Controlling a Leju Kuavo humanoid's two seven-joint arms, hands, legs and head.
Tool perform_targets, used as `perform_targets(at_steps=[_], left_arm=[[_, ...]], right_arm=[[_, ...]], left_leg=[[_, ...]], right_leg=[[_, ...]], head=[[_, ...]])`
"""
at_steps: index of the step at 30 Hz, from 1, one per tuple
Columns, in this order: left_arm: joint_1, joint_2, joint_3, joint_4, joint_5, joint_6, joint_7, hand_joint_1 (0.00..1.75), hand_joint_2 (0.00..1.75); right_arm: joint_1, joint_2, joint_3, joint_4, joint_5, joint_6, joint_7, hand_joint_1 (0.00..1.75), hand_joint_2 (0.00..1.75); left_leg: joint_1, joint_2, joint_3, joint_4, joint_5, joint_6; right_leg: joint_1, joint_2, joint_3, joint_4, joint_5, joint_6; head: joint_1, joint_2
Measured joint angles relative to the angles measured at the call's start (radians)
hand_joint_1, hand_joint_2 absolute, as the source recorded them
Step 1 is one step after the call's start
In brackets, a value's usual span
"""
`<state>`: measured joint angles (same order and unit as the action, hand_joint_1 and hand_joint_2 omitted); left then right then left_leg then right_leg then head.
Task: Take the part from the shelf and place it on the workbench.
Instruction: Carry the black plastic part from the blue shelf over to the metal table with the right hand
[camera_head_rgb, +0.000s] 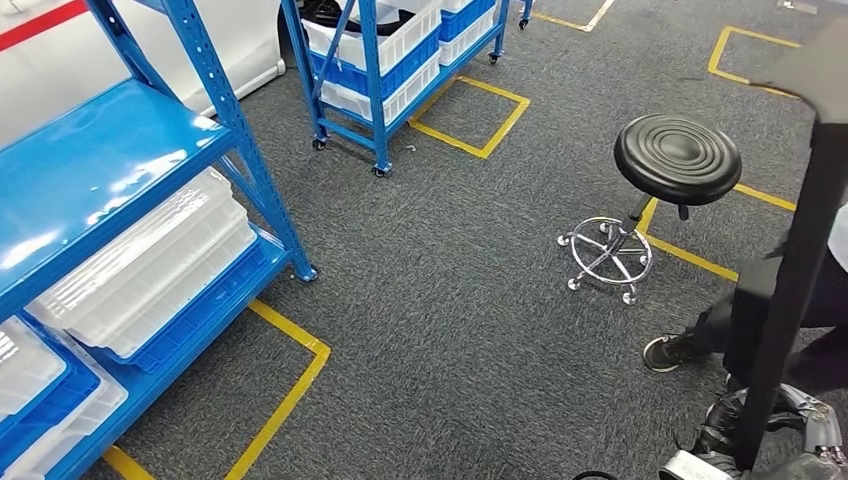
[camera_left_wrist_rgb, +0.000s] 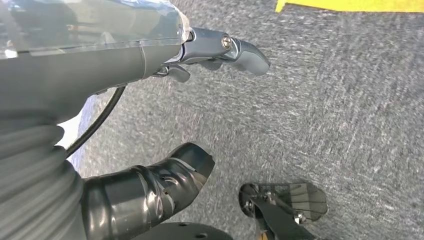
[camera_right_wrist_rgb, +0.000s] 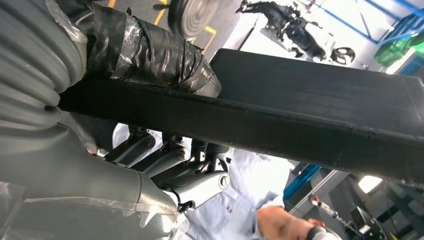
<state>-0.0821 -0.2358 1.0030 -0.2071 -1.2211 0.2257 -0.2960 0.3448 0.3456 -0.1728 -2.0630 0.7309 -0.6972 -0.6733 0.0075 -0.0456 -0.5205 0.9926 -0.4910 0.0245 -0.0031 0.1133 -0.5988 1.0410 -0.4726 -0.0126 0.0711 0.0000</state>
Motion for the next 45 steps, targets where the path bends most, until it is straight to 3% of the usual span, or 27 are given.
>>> perform_targets(at_steps=[3, 4, 7, 8, 10, 11, 13, 15, 17, 19, 21, 22, 23, 24, 26, 28, 30, 31, 33, 35, 37, 38, 39, 40, 42, 43, 45], left_arm=[[0.001, -0.001, 0.0, 0.0, 0.0, 0.0, 0.0, 0.0, 1.75], [0.001, -0.001, 0.0, 0.0, 0.0, 0.0, 0.0, 0.0, 1.75], [0.003, -0.001, 0.0, 0.0, 0.0, 0.0, 0.0, 0.0, 1.75], [0.003, -0.001, 0.0, 0.0, 0.0, 0.0, 0.0, 0.0, 1.75], [0.003, -0.001, 0.001, 0.0, -0.001, 0.0, 0.0, 0.0, 1.75], [0.003, -0.001, 0.001, 0.0, -0.001, 0.0, 0.0, 0.0, 1.75], [0.002, -0.001, 0.001, 0.0, -0.002, 0.0, 0.0, 0.0, 1.75], [0.001, -0.001, 0.001, 0.0, -0.003, 0.0, 0.0, 0.0, 1.75], [0.0, -0.002, 0.001, 0.0, -0.007, 0.0, 0.001, 0.0, 1.75], [0.002, -0.002, 0.001, 0.0, -0.011, 0.001, 0.003, 0.0, 1.75], [0.007, -0.002, 0.001, 0.0, -0.014, 0.001, 0.005, 0.0, 1.75], [0.009, -0.002, 0.001, 0.0, -0.015, 0.001, 0.006, 0.0, 1.75], [0.01, -0.002, 0.001, 0.0, -0.016, 0.001, 0.007, 0.0, 1.75], [0.011, -0.002, 0.001, 0.0, -0.017, 0.001, 0.007, 0.0, 1.75], [0.011, -0.002, 0.001, 0.0, -0.017, 0.001, 0.005, 0.0, 1.75], [0.009, -0.001, 0.001, 0.0, -0.017, 0.001, 0.004, 0.0, 1.75], [0.007, -0.001, 0.001, 0.0, -0.017, 0.001, 0.003, 0.0, 1.75], [0.006, -0.001, 0.001, 0.0, -0.016, 0.001, 0.002, 0.0, 1.75], [0.004, -0.001, 0.001, 0.0, -0.015, 0.001, 0.0, 0.0, 1.75], [0.005, -0.001, 0.001, 0.0, -0.013, 0.001, -0.003, 0.0, 1.75], [0.007, 0.0, 0.001, 0.0, -0.011, 0.0, -0.004, 0.0, 1.75], [0.007, 0.0, 0.001, 0.0, -0.011, 0.0, -0.005, 0.0, 1.75], [0.006, 0.001, 0.001, 0.0, -0.011, 0.0, -0.006, 0.0, 1.75], [0.005, 0.001, 0.001, 0.0, -0.011, 0.0, -0.006, 0.0, 1.75], [0.004, 0.001, 0.001, 0.0, -0.011, 0.0, -0.006, 0.0, 1.75], [0.003, 0.001, 0.001, 0.0, -0.011, 0.0, -0.006, 0.0, 1.75], [0.001, 0.001, 0.001, 0.0, -0.011, 0.0, -0.006, 0.0, 1.75]], right_arm=[[-0.003, 0.0, -0.004, 0.0, 0.0, 0.0, 0.0, 1.75, 1.75], [-0.004, 0.0, -0.004, 0.0, 0.0, 0.0, 0.0, 1.75, 1.75], [-0.004, 0.0, -0.004, 0.001, 0.0, 0.0, 0.0, 1.75, 1.75], [-0.004, 0.0, -0.005, 0.001, 0.0, 0.0, 0.0, 1.75, 1.75], [-0.003, 0.0, -0.007, 0.003, 0.0, 0.0, 0.003, 1.75, 1.75], [-0.002, 0.0, -0.008, 0.004, 0.001, 0.0, 0.004, 1.75, 1.75], [-0.002, 0.0, -0.008, 0.004, 0.001, 0.0, 0.006, 1.75, 1.75], [0.003, 0.0, -0.009, 0.002, 0.0, -0.001, 0.006, 1.75, 1.75], [0.014, 0.001, -0.011, -0.004, -0.003, -0.001, 0.007, 1.75, 1.75], [0.023, 0.003, -0.012, -0.01, -0.009, -0.002, 0.008, 1.75, 1.75], [0.031, 0.004, -0.012, -0.012, -0.015, -0.002, 0.009, 1.75, 1.75], [0.036, 0.004, -0.013, -0.013, -0.017, -0.002, 0.009, 1.75, 1.75], [0.041, 0.004, -0.014, -0.014, -0.018, -0.002, 0.009, 1.75, 1.75], [0.043, 0.004, -0.014, -0.014, -0.019, -0.002, 0.009, 1.75, 1.75], [0.045, 0.005, -0.014, -0.014, -0.019, -0.002, 0.009, 1.75, 1.75], [0.044, 0.005, -0.014, -0.014, -0.017, -0.002, 0.009, 1.75, 1.75], [0.044, 0.005, -0.013, -0.014, -0.014, -0.002, 0.009, 1.75, 1.75], [0.043, 0.005, -0.013, -0.013, -0.013, -0.002, 0.009, 1.75, 1.75], [0.035, 0.005, -0.013, -0.011, -0.009, -0.002, 0.008, 1.75, 1.75], [0.022, 0.005, -0.013, -0.005, -0.005, -0.002, 0.007, 1.75, 1.75], [0.016, 0.005, -0.012, 0.002, -0.001, -0.002, 0.007, 1.75, 1.75], [0.015, 0.005, -0.012, 0.006, 0.0, -0.002, 0.007, 1.75, 1.75], [0.014, 0.005, -0.012, 0.009, 0.002, -0.002, 0.007, 1.75, 1.75], [0.013, 0.005, -0.012, 0.011, 0.002, -0.002, 0.007, 1.75, 1.75], [0.007, 0.005, -0.012, 0.015, 0.003, -0.002, 0.007, 1.75, 1.75], [0.005, 0.005, -0.012, 0.017, 0.003, -0.002, 0.007, 1.75, 1.75], [0.004, 0.005, -0.012, 0.019, 0.003, -0.002, 0.007, 1.75, 1.75]], left_leg=[[0.002, 0.035, 0.007, -0.018, 0.011, 0.011], [0.001, 0.041, 0.007, -0.018, 0.011, 0.012], [0.0, 0.054, 0.006, -0.017, 0.01, 0.012], [0.001, 0.071, 0.007, -0.015, 0.006, 0.01], [0.001, 0.111, 0.01, -0.008, -0.004, 0.0], [-0.001, 0.125, 0.013, -0.003, -0.011, -0.007], [-0.004, 0.139, 0.016, 0.002, -0.018, -0.019], [-0.004, 0.154, 0.021, 0.002, -0.022, -0.029], [0.001, 0.128, 0.012, 0.03, -0.048, -0.039], [0.005, 0.077, -0.034, 0.135, -0.112, -0.043], [0.005, 0.057, -0.099, 0.27, -0.165, -0.042], [0.005, 0.055, -0.118, 0.303, -0.166, -0.04], [0.005, 0.053, -0.118, 0.295, -0.145, -0.037], [0.005, 0.047, -0.101, 0.247, -0.107, -0.032], [0.005, 0.006, -0.046, 0.11, -0.034, -0.023], [0.004, -0.031, -0.017, 0.033, -0.012, -0.018], [0.002, -0.024, -0.011, 0.019, -0.013, -0.014], [0.003, -0.012, -0.008, 0.013, -0.008, -0.009], [0.006, 0.015, -0.005, 0.0, 0.001, 0.005], [0.004, 0.042, -0.005, -0.004, 0.004, 0.011], [0.003, 0.071, -0.006, -0.003, 0.002, 0.011], [0.002, 0.084, -0.006, -0.003, 0.001, 0.01], [0.003, 0.096, -0.004, -0.003, -0.001, 0.008], [0.003, 0.107, -0.002, -0.002, -0.003, 0.004], [-0.001, 0.124, 0.003, 0.001, -0.01, -0.006], [-0.003, 0.131, 0.005, 0.003, -0.013, -0.012], [-0.004, 0.145, 0.01, 0.003, -0.016, -0.022]], right_leg=[[0.004, -0.077, -0.047, 0.097, -0.064, 0.012], [0.003, -0.089, -0.062, 0.128, -0.082, 0.014], [-0.001, -0.097, -0.091, 0.189, -0.106, 0.018], [-0.006, -0.104, -0.089, 0.189, -0.094, 0.023], [-0.016, -0.141, -0.046, 0.116, -0.049, 0.032], [-0.017, -0.162, -0.008, 0.042, -0.017, 0.032], [-0.01, -0.181, 0.013, -0.005, -0.014, 0.023], [-0.007, -0.16, 0.01, -0.004, -0.011, 0.011], [-0.009, -0.14, 0.009, -0.009, -0.008, -0.001], [-0.01, -0.121, 0.009, -0.011, -0.005, -0.012], [-0.006, -0.097, 0.008, -0.011, -0.004, -0.016], [-0.004, -0.083, 0.009, -0.01, -0.004, -0.017], [-0.002, -0.068, 0.01, -0.009, -0.004, -0.017], [-0.001, -0.053, 0.012, -0.008, -0.004, -0.017], [0.0, -0.027, 0.013, -0.005, -0.004, -0.015], [-0.002, -0.005, 0.006, -0.003, -0.002, -0.007], [-0.006, 0.017, -0.001, -0.005, 0.004, 0.007], [-0.007, 0.015, -0.003, -0.003, 0.003, 0.013], [-0.004, -0.029, -0.026, 0.043, -0.029, 0.02], [-0.004, -0.087, -0.08, 0.158, -0.093, 0.024], [-0.009, -0.104, -0.123, 0.253, -0.126, 0.029], [-0.012, -0.108, -0.12, 0.252, -0.115, 0.032], [-0.014, -0.114, -0.096, 0.211, -0.089, 0.033], [-0.016, -0.129, -0.055, 0.14, -0.056, 0.034], [-0.011, -0.16, 0.01, 0.021, -0.019, 0.03], [-0.007, -0.168, 0.024, -0.007, -0.015, 0.026], [-0.003, -0.155, 0.022, -0.012, -0.017, 0.015]], head=[[0.002, 0.0], [0.002, 0.0], [0.002, 0.0], [0.002, 0.0], [0.002, 0.0], [0.002, 0.0], [0.001, 0.0], [0.001, 0.0], [0.001, 0.0], [0.001, 0.0], [0.001, 0.0], [0.001, 0.0], [0.001, 0.0], [0.001, 0.0], [0.001, 0.0], [0.001, 0.0], [0.001, 0.0], [0.001, 0.0], [0.003, 0.0], [0.006, 0.0], [0.006, 0.0], [0.005, 0.0], [0.006, 0.0], [0.006, 0.0], [0.005, 0.0], [0.005, 0.0], [0.004, 0.0]])
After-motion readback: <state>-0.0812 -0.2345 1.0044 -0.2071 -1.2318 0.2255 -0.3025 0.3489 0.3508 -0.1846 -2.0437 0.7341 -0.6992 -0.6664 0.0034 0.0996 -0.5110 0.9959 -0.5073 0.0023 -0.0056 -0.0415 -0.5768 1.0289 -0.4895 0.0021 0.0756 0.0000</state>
